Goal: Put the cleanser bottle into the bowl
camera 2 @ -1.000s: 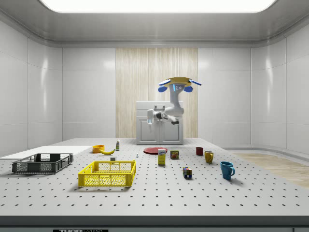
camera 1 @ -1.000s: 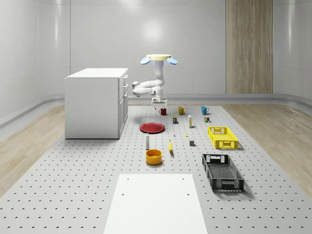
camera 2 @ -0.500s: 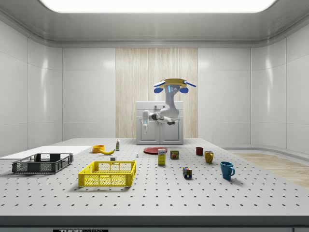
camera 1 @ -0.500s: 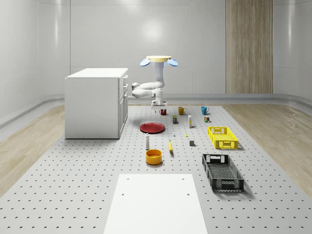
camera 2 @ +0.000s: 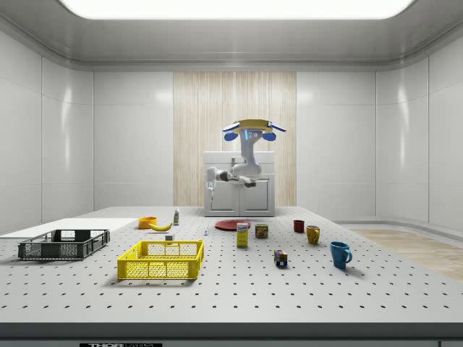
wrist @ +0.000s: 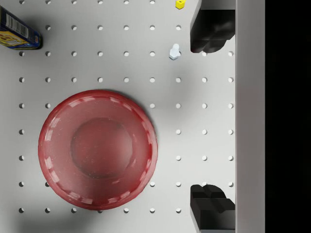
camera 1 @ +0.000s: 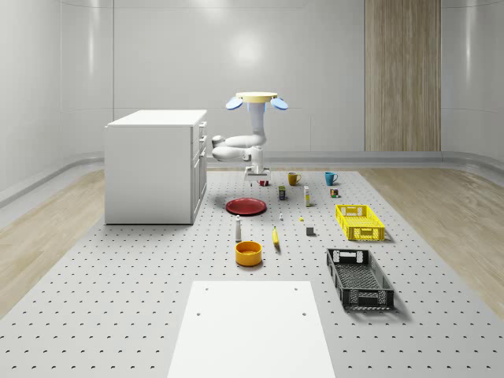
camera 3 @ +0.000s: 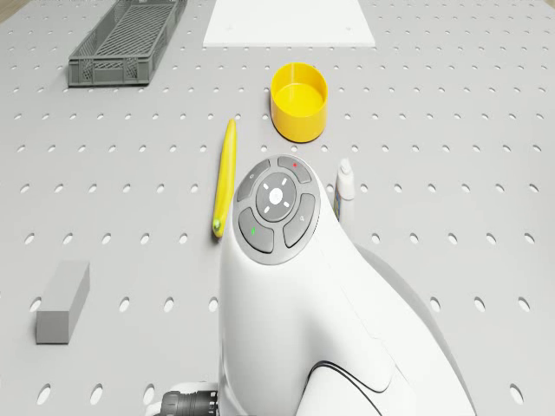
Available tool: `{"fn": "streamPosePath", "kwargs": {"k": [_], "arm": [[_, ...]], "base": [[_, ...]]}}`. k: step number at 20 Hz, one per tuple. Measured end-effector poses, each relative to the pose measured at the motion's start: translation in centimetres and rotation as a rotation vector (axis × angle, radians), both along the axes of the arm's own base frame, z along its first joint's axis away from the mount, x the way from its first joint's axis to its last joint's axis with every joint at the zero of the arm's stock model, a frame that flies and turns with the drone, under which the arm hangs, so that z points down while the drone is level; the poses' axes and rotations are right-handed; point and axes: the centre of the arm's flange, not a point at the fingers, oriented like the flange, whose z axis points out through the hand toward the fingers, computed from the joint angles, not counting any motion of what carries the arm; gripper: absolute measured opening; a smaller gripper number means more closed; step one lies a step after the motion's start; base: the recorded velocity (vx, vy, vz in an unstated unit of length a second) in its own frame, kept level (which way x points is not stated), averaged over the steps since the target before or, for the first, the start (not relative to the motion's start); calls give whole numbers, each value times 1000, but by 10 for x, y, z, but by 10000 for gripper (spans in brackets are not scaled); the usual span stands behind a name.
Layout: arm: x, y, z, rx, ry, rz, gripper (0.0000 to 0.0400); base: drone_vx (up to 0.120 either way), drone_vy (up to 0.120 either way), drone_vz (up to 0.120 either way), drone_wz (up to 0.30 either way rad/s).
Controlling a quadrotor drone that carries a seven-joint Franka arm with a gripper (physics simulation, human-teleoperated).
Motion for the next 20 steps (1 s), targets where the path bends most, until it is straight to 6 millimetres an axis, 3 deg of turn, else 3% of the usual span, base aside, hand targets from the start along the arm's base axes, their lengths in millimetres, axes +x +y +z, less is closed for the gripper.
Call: {"fn": "streamPosePath", "kwargs": {"k": [20], "arm": [[0,0,0,0,0,0,400]], "base": [[120,0,0,0]]}}
